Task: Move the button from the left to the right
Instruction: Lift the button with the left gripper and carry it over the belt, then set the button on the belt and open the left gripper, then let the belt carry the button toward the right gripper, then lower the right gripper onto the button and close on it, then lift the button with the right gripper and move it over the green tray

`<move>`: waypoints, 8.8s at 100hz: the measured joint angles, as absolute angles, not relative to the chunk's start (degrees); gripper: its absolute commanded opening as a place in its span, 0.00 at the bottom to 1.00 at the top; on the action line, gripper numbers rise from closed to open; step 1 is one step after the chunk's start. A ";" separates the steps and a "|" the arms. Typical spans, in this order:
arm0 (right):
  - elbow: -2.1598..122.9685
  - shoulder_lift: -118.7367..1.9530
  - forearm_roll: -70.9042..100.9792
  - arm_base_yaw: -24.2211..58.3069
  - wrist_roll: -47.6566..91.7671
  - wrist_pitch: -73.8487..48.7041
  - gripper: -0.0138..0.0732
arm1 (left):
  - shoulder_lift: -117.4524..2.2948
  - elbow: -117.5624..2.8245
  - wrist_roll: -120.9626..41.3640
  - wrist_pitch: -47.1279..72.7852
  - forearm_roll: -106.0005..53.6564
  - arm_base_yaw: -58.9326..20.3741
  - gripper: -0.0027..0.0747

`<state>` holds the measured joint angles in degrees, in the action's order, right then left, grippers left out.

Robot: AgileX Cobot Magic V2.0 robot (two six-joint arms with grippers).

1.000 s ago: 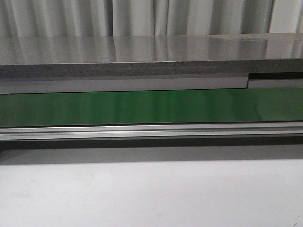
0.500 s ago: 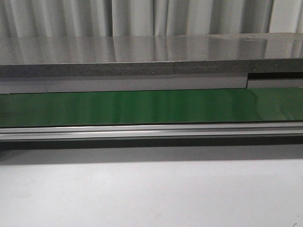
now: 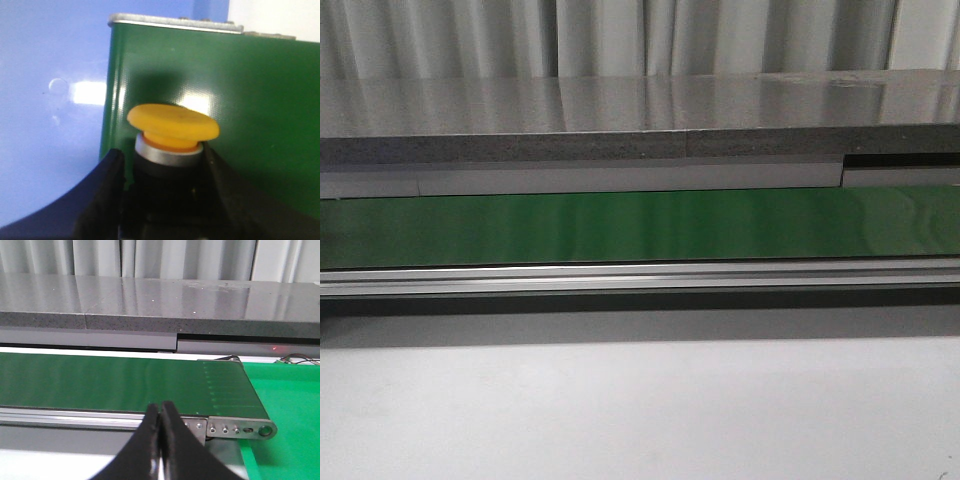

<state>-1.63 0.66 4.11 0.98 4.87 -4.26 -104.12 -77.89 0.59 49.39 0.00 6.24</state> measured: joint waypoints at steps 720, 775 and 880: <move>59.09 -78.74 13.62 6.08 5.64 -35.21 0.91 | -20.80 -18.03 -5.48 13.70 -5.73 -4.33 0.01; 59.22 -90.09 12.61 8.46 5.77 -27.47 0.91 | -20.80 -18.03 -5.48 13.70 -5.73 -4.33 0.01; 67.53 -94.65 5.82 5.07 5.87 -36.49 0.30 | -20.80 -18.03 -5.48 13.70 -5.73 -4.33 0.01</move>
